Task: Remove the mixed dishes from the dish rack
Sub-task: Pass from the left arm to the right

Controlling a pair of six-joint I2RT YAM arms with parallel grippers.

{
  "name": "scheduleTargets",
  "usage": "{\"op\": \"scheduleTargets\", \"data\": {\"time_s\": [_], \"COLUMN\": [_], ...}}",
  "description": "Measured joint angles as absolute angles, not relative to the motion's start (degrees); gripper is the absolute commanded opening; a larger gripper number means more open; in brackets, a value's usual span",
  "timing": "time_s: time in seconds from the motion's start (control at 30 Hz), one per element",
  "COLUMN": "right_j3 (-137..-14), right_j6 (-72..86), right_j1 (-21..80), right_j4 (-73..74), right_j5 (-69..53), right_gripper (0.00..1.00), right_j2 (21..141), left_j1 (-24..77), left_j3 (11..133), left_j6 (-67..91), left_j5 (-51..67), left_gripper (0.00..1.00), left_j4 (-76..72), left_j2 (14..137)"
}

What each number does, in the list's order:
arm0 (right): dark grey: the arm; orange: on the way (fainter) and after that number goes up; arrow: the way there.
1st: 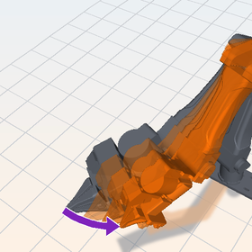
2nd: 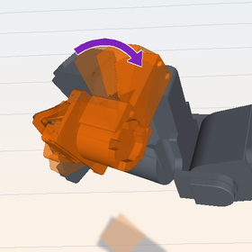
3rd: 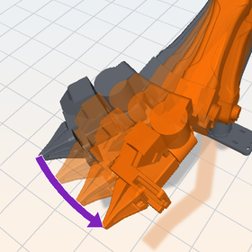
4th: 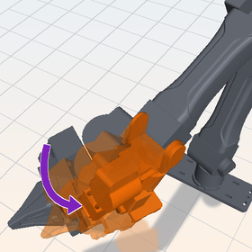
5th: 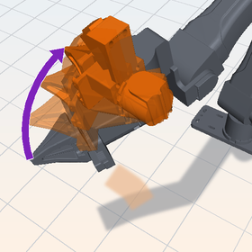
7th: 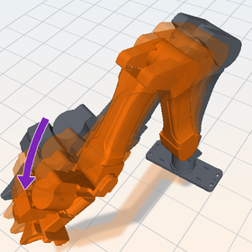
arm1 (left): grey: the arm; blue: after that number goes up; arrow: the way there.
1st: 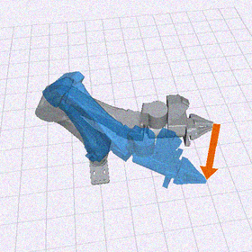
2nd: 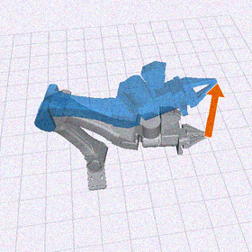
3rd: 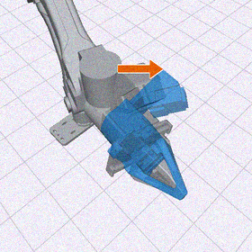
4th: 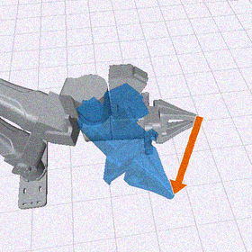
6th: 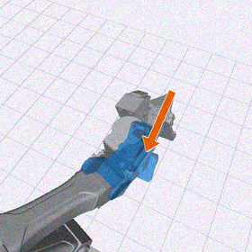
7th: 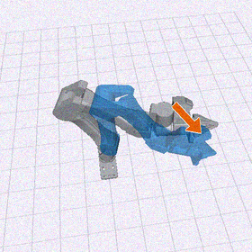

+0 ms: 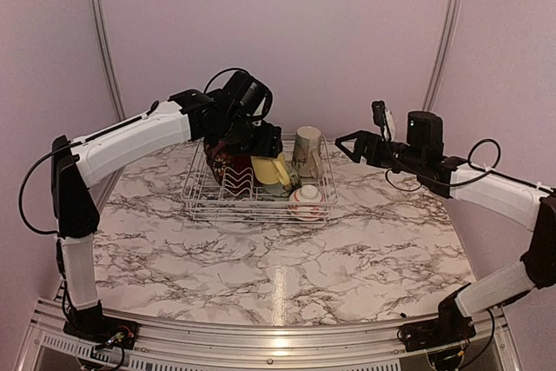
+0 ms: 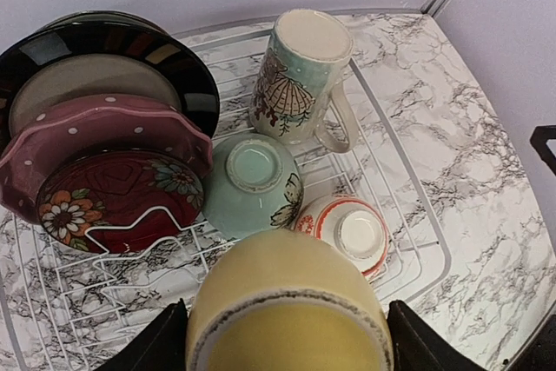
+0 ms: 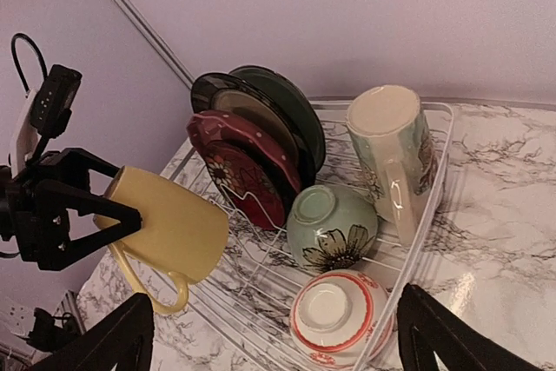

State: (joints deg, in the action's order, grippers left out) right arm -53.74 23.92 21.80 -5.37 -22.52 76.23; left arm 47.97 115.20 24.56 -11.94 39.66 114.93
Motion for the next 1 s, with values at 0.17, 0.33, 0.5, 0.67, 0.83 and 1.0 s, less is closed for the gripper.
{"op": "scheduleTargets", "data": {"time_s": [0.17,0.33,0.5,0.67,0.83,1.0], "right_j3": [-53.69,-52.36,-52.14,-52.14,-52.03,-53.08], "right_j6": [33.71,47.57,61.95,74.46,81.56,88.84], "right_j1": [21.34,21.91,24.40,27.73,29.06,30.70], "right_j4": [-18.06,-34.15,-50.09,-64.49,-71.37,-74.91], "right_j5": [-33.26,-39.81,-42.59,-43.70,-43.46,-43.46], "right_gripper": [0.94,0.92,0.87,0.86,0.78,0.59], "right_j2": [80.99,87.55,93.23,98.19,101.16,103.72], "left_j1": [46.48,44.75,42.94,41.47,41.19,41.19], "left_j3": [107.83,101.56,92.79,85.49,82.52,80.71], "left_j6": [27.29,30.74,35.35,40.23,43.00,44.66], "left_j5": [-5.32,1.28,7.01,11.31,13.30,14.96], "left_gripper": [0.00,0.00,0.00,0.00,0.00,0.00], "left_j4": [32.58,23.94,13.45,2.26,-4.95,-10.07], "left_j2": [108.29,103.46,98.89,96.18,95.24,94.45]}}
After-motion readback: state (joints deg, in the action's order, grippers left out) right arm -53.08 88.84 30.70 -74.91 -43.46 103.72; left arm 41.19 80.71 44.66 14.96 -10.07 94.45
